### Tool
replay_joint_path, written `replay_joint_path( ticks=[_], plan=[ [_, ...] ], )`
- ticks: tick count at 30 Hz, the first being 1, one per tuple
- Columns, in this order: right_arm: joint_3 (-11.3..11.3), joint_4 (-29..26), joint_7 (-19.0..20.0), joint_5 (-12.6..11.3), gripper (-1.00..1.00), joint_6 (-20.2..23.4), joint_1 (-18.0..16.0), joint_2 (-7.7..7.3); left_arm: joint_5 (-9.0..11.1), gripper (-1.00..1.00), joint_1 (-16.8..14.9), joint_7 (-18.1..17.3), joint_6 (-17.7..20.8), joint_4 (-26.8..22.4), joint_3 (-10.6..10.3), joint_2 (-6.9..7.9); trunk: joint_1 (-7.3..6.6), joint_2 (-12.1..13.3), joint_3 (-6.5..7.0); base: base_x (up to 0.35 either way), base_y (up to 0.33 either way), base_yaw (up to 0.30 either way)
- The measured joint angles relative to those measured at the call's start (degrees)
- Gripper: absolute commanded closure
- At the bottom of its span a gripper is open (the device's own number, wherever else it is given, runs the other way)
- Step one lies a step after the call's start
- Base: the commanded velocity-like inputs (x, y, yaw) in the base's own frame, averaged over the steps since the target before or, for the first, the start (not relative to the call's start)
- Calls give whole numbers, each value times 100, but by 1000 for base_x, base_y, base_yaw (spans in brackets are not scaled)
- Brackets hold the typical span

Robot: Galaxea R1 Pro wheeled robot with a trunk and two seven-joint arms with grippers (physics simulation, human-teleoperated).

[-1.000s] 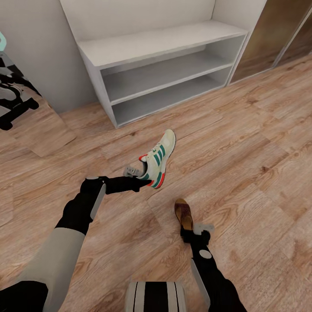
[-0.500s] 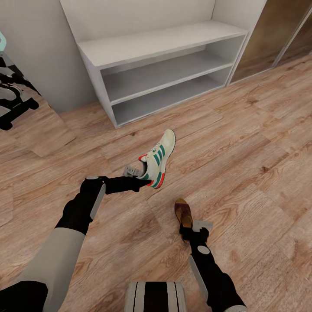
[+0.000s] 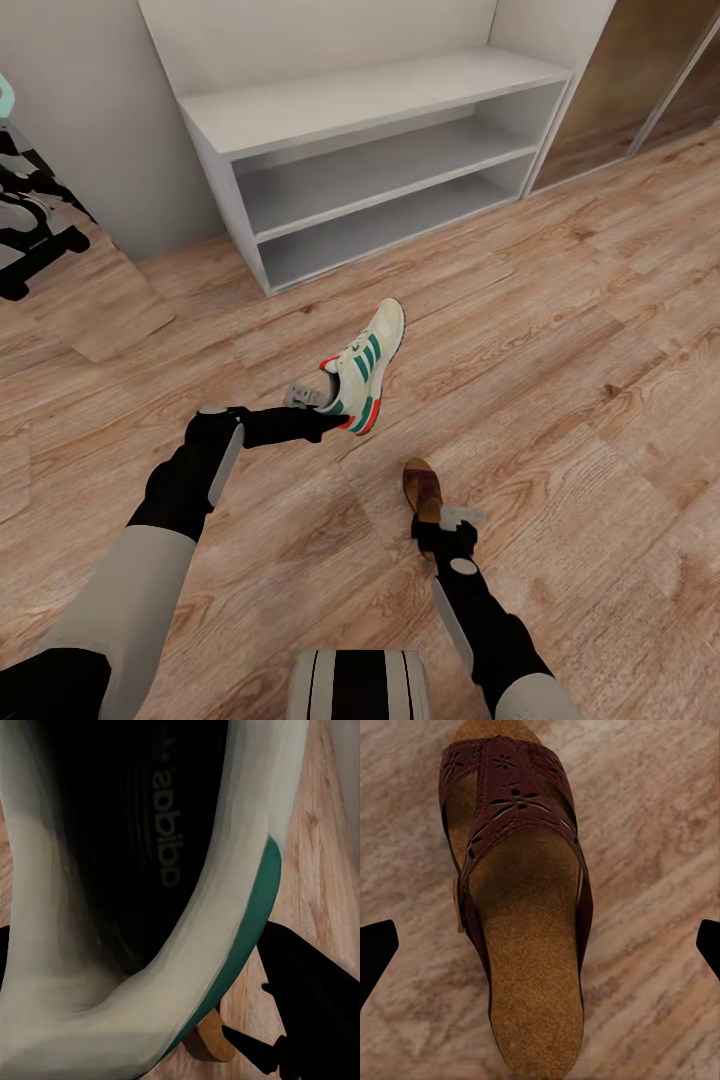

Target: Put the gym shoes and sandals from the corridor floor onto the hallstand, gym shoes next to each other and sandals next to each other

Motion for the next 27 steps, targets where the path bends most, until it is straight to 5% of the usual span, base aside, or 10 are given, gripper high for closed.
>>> replay_joint_path(
  ticks=[27],
  plan=[
    [-15,39,4,8,-100,-478,-41,-14,5,100,0,0,0,0,16,9,0,0,0,0,0,0]
  ],
)
